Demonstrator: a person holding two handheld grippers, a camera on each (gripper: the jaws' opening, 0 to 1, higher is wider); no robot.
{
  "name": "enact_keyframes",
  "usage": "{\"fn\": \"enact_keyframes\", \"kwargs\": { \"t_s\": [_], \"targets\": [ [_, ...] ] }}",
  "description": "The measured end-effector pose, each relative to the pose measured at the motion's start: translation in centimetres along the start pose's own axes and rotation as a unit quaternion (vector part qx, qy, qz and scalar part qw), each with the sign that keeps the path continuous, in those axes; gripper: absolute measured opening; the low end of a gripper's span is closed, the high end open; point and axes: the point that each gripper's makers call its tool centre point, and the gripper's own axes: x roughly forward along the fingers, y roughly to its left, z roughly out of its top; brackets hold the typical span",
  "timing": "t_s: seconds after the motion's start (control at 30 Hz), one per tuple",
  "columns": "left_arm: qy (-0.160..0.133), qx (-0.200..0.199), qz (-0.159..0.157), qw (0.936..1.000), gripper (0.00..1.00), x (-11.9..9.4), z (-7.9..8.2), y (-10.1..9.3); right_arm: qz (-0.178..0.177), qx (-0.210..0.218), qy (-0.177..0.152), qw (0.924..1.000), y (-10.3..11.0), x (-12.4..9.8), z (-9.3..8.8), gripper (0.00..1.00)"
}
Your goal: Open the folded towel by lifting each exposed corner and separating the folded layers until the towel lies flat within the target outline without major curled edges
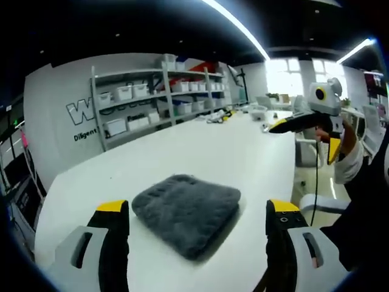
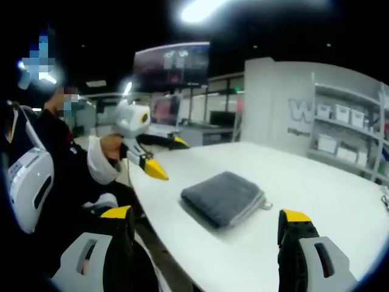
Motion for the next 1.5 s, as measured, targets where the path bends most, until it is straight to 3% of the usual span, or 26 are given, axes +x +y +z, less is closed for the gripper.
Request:
{"fn": "enact_keyframes", "kwargs": {
  "t_s": [0.1, 0.83, 1.2, 1.5],
  "targets": [
    [-0.018, 0.002, -0.002, 0.9998, 0.89, 0.2, 0.7, -0.1, 0.0, 0.0, -0.001, 1.0, -0.1, 0.0, 0.0, 0.99],
    [0.013, 0.019, -0.039, 0.9989, 0.95, 2.6, 1.4, -2.3, -0.01, -0.002, -0.001, 0.9999, -0.6, -0.4, 0.1, 0.99],
    [0.043, 0.049, -0.071, 0.9954, 0.98, 5.5, 0.9, -4.0, -0.021, 0.002, -0.004, 0.9998, -1.2, -0.8, 0.3, 0.99],
    [0.065, 0.067, -0.076, 0.9927, 0.98, 7.3, 0.1, -4.4, -0.021, 0.002, -0.007, 0.9998, -1.2, -1.0, 0.3, 0.99]
  ]
}}
